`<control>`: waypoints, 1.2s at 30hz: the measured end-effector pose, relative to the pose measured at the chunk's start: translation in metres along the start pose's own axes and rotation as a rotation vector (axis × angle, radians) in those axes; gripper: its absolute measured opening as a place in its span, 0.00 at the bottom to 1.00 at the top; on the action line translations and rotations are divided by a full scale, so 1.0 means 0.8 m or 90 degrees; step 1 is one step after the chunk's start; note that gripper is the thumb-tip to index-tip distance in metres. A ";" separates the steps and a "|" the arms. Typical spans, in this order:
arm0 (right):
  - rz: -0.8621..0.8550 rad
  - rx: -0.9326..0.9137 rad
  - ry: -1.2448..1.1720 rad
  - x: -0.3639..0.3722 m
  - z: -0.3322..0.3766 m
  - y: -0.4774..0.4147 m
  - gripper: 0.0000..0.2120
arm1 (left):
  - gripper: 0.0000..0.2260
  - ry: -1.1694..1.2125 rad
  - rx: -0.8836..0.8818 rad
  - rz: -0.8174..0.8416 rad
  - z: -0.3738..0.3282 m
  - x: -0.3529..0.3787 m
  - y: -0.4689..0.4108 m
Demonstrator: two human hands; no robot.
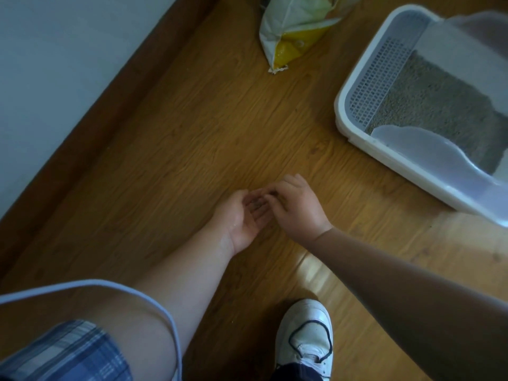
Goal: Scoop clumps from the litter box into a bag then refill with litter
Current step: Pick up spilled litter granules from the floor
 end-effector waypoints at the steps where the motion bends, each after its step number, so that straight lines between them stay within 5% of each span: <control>1: 0.013 -0.018 -0.005 0.002 0.005 0.006 0.07 | 0.16 0.001 0.001 -0.001 0.000 0.000 -0.001; 8: -0.021 0.238 0.105 -0.036 -0.107 0.065 0.11 | 0.17 -0.040 -0.020 0.024 0.004 -0.001 0.006; 36: -0.005 0.169 0.167 -0.002 -0.088 0.050 0.06 | 0.17 -0.062 -0.029 0.003 0.022 -0.010 0.010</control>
Point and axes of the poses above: each hand's wrist, its own y-axis away from the middle knuckle, its own x-axis out of the palm, z = x × y, the point moved 7 cm from there along -y, towards the middle knuckle, and after that the axes turned 2 degrees about -y, right-handed, at the moved point
